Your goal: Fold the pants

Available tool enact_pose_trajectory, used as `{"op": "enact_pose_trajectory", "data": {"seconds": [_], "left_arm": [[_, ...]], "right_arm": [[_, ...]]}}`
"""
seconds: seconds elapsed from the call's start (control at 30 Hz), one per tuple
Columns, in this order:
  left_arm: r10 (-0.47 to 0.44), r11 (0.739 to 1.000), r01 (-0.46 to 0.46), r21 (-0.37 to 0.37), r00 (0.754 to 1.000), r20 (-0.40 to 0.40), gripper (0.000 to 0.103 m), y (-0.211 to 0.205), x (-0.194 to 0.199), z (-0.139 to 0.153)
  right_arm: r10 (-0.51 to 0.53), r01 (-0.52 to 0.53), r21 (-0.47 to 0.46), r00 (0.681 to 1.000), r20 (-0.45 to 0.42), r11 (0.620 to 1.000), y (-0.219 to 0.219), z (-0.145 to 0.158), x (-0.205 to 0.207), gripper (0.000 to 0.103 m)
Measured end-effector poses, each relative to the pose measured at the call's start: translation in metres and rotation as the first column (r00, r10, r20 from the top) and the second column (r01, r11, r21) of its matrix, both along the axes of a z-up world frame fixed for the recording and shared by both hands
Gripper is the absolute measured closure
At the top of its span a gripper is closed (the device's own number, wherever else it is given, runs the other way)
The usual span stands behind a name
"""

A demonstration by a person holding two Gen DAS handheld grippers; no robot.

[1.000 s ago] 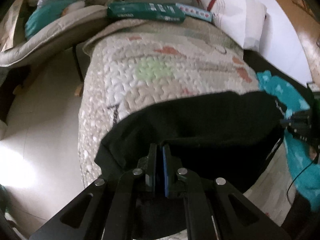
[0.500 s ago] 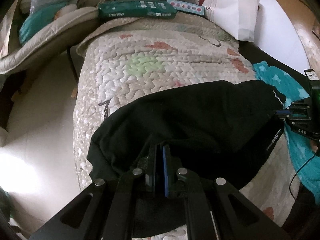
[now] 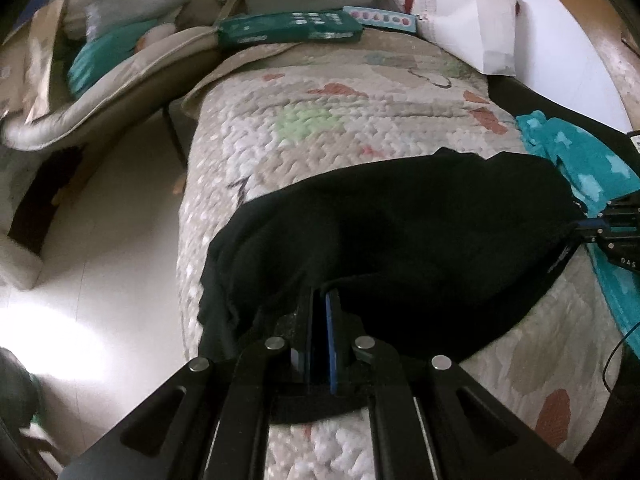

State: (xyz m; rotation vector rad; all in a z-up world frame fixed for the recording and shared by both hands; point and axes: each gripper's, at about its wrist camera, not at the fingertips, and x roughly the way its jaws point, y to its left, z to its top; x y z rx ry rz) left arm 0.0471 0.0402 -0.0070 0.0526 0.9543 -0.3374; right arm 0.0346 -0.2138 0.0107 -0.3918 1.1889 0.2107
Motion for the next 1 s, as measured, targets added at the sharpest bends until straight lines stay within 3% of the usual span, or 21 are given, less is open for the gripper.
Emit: {"op": "enact_pose_trajectory", "data": {"seconds": [0.17,0.27,0.4,0.47,0.53,0.6,0.67,0.73,0.83,0.9,1.0], "left_arm": [[0.039,0.999,-0.039,-0.009,0.999,-0.028,0.098,0.01,-0.014,-0.005],[0.06,0.998,-0.059,0.02,0.997,-0.047,0.097,0.011,-0.019,-0.011],[0.1,0.992,-0.09,0.093,0.989,-0.106,0.09,0.013,-0.02,-0.026],[0.121,0.988,-0.104,0.116,0.981,-0.149,0.087,0.017,-0.02,-0.034],[0.138,0.988,-0.124,0.091,0.977,-0.164,0.087,0.025,-0.023,-0.03],[0.188,0.982,-0.185,0.035,0.97,-0.156,0.074,0.043,-0.03,-0.016],[0.23,0.967,-0.243,-0.07,0.961,-0.155,0.072,0.064,-0.038,-0.002],[0.289,0.934,-0.313,-0.175,0.946,-0.147,0.07,0.091,-0.045,0.016],[0.373,0.891,-0.389,-0.236,0.921,-0.111,0.067,0.111,-0.042,0.036],[0.4,0.883,-0.419,-0.213,0.908,-0.129,0.06,0.104,-0.025,0.038],[0.431,0.89,-0.445,-0.093,0.891,-0.145,0.06,0.074,0.004,0.017]], "right_arm": [[0.011,-0.011,-0.005,1.0,-0.02,1.0,0.004,-0.005,-0.014,0.098],[0.019,-0.02,-0.016,0.999,-0.037,1.0,0.008,-0.012,-0.018,0.098],[0.024,-0.028,-0.039,0.996,-0.091,0.999,0.012,-0.027,-0.02,0.096],[0.029,-0.037,-0.063,0.992,-0.119,0.997,0.013,-0.034,-0.022,0.091],[0.017,-0.028,-0.082,0.991,-0.13,0.996,0.012,-0.035,-0.024,0.083],[-0.007,-0.001,-0.065,0.992,-0.125,0.998,0.005,-0.027,-0.025,0.072],[-0.043,0.041,-0.018,0.995,-0.094,0.999,-0.005,-0.01,-0.029,0.052],[-0.07,0.073,0.05,0.996,-0.063,0.996,-0.012,0.008,-0.03,0.049],[-0.133,0.136,0.186,0.991,-0.027,0.973,-0.018,0.032,-0.019,0.049],[-0.195,0.194,0.219,0.981,-0.02,0.956,-0.017,0.037,-0.003,0.049],[-0.228,0.226,0.2,0.973,-0.013,0.953,-0.003,0.027,0.015,0.049]]}}
